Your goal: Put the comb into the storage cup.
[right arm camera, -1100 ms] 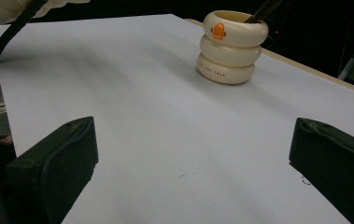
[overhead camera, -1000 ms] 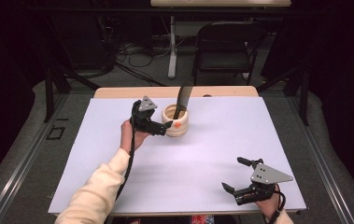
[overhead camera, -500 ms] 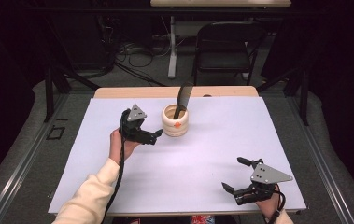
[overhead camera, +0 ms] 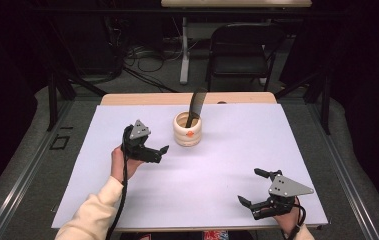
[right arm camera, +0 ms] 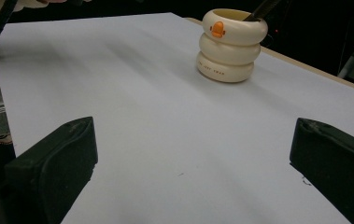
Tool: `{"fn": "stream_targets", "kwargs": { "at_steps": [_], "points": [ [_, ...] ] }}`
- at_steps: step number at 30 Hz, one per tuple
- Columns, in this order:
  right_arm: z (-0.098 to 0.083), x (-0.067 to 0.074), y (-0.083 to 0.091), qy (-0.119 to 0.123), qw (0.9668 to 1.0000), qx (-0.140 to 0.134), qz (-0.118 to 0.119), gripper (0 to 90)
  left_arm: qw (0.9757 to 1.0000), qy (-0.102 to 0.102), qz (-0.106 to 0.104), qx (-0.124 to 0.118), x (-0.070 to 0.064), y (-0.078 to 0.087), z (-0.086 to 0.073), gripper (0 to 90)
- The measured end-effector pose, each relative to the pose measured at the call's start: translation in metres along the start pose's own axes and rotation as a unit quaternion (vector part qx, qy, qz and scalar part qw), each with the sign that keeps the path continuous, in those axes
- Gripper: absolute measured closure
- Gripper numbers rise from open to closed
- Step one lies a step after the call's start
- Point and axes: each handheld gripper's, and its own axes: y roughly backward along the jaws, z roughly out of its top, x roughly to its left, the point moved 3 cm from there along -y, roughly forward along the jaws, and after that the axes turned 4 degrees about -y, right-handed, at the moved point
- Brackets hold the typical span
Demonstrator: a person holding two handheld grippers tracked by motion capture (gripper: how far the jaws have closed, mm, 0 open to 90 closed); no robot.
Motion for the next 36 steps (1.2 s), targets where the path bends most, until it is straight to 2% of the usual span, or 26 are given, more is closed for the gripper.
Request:
{"fn": "stream_targets", "kwargs": {
  "at_steps": [10, 25, 36],
  "points": [
    [0.000, 0.001, 0.000, -0.004, 1.0000, -0.001, 0.002, 0.2, 1.0000, 0.001, 0.003, -0.004, -0.008, 0.008, -0.007, 0.1],
    [0.000, 0.000, 0.000, 0.000, 1.0000, 0.001, 0.002, 0.2, 0.9999, -0.003, 0.008, -0.007, -0.012, 0.020, -0.013, 0.1],
    [0.000, 0.001, -0.001, -0.001, 1.0000, 0.002, 0.003, 0.1, 0.9998, 0.002, 0.012, -0.014, -0.018, 0.033, -0.021, 0.1]
  ]
}}
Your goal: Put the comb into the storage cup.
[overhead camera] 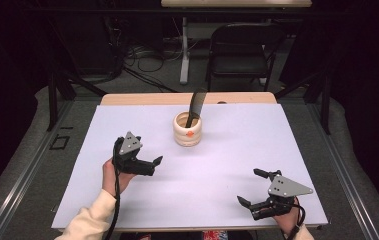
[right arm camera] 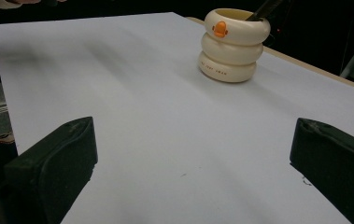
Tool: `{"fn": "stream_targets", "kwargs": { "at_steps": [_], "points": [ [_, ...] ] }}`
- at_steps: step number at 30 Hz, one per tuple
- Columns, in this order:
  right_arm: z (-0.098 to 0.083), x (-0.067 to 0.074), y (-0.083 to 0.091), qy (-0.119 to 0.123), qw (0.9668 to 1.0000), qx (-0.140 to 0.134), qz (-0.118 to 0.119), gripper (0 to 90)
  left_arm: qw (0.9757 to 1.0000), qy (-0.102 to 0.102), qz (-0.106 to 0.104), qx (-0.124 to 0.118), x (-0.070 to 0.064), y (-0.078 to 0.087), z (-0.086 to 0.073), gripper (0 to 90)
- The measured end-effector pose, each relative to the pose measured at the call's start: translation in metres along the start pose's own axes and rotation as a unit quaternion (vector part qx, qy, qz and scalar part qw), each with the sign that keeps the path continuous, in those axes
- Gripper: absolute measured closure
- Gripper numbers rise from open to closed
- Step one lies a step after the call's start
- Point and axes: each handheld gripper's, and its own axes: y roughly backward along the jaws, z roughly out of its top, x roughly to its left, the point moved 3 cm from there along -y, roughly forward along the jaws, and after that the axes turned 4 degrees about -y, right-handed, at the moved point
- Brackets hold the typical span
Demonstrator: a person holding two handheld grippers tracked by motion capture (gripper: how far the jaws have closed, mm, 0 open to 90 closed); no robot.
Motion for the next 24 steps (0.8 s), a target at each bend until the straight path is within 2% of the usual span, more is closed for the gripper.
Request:
{"fn": "stream_targets", "kwargs": {
  "at_steps": [24],
  "points": [
    [0.000, 0.000, -0.001, -0.002, 1.0000, 0.000, 0.001, 0.1, 0.9999, 0.005, 0.003, -0.008, -0.016, 0.028, -0.026, 0.1]
  ]
}}
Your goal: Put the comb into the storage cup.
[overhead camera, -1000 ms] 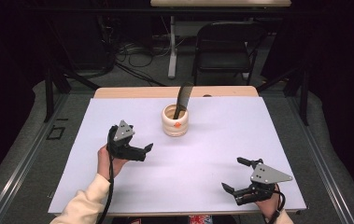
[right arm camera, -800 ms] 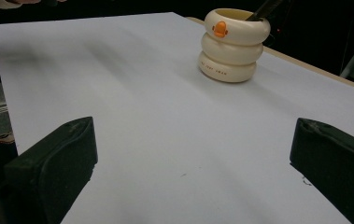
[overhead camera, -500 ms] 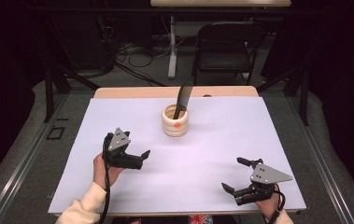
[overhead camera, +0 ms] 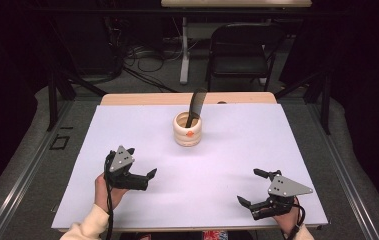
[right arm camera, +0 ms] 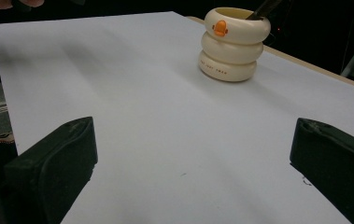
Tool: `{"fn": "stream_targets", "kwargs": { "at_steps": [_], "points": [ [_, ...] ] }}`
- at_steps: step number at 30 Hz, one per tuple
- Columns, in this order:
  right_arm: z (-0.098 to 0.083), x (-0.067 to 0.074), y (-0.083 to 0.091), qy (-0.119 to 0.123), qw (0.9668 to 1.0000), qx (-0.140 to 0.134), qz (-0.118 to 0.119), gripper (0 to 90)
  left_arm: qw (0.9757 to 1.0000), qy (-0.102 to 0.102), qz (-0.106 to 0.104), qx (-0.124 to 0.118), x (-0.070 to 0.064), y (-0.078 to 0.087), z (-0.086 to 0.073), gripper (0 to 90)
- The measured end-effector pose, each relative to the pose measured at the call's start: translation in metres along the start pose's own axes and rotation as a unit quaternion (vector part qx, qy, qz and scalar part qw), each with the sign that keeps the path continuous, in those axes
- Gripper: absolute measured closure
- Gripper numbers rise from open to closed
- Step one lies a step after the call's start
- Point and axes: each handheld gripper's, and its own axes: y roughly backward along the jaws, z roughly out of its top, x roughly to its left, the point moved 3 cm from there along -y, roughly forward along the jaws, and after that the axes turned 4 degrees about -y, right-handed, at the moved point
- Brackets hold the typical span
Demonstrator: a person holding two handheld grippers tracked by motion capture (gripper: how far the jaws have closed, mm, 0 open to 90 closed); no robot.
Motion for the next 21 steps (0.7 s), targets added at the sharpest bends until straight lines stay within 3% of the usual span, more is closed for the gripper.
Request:
{"fn": "stream_targets", "kwargs": {
  "at_steps": [21],
  "points": [
    [0.000, 0.000, 0.000, 0.001, 1.0000, 0.003, 0.000, 0.1, 1.0000, -0.001, -0.008, -0.005, -0.011, 0.018, -0.021, 0.0]
  ]
}}
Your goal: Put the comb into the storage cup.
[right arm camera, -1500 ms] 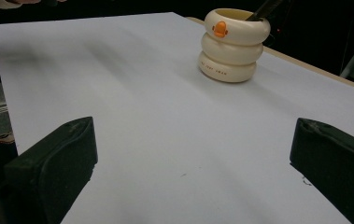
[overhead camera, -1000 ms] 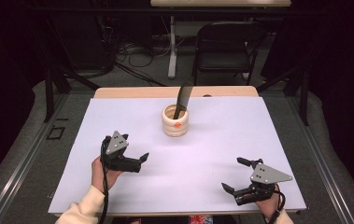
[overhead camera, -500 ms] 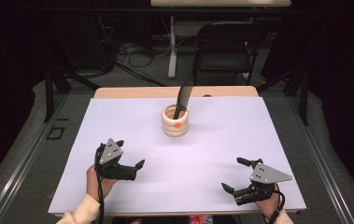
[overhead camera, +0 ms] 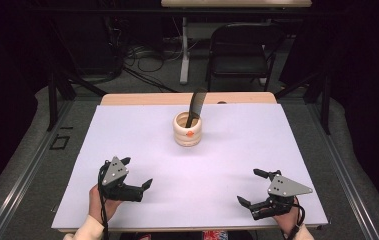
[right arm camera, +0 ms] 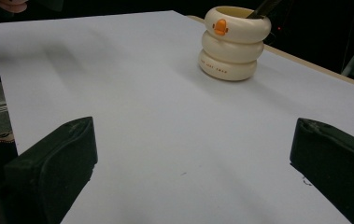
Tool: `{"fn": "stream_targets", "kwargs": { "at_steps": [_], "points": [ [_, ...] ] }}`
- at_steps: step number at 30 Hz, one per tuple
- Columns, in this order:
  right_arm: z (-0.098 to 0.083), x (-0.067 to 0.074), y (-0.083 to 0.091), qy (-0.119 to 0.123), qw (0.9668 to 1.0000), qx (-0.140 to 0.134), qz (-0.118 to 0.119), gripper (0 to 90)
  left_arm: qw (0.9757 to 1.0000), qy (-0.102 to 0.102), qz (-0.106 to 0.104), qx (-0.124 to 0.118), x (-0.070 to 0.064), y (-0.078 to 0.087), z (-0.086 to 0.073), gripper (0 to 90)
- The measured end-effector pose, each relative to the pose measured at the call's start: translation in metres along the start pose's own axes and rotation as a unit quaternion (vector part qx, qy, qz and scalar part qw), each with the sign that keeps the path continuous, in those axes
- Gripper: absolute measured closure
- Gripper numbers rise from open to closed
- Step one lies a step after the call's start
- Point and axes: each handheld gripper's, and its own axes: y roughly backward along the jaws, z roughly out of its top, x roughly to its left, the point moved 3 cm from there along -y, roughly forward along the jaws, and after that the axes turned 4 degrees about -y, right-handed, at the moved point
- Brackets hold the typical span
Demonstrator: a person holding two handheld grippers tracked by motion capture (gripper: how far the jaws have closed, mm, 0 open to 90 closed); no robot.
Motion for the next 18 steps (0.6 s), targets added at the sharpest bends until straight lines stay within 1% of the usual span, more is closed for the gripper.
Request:
{"fn": "stream_targets", "kwargs": {
  "at_steps": [8, 11, 12, 18],
  "points": [
    [0.000, 0.000, 0.000, -0.001, 1.0000, 0.000, -0.001, 0.1, 1.0000, 0.008, 0.002, -0.003, 0.000, 0.005, -0.008, 0.0],
    [0.000, 0.000, 0.000, -0.001, 1.0000, 0.000, 0.000, 0.1, 1.0000, 0.004, 0.004, -0.006, 0.000, 0.008, -0.011, 0.0],
    [0.000, 0.000, 0.000, -0.001, 1.0000, 0.000, 0.000, 0.1, 0.9999, 0.006, 0.006, -0.007, 0.000, 0.008, -0.011, 0.0],
    [0.000, 0.000, 0.000, 0.000, 1.0000, -0.002, -0.002, 0.1, 0.9999, 0.013, 0.006, -0.004, 0.001, 0.011, -0.019, 0.0]
  ]
}}
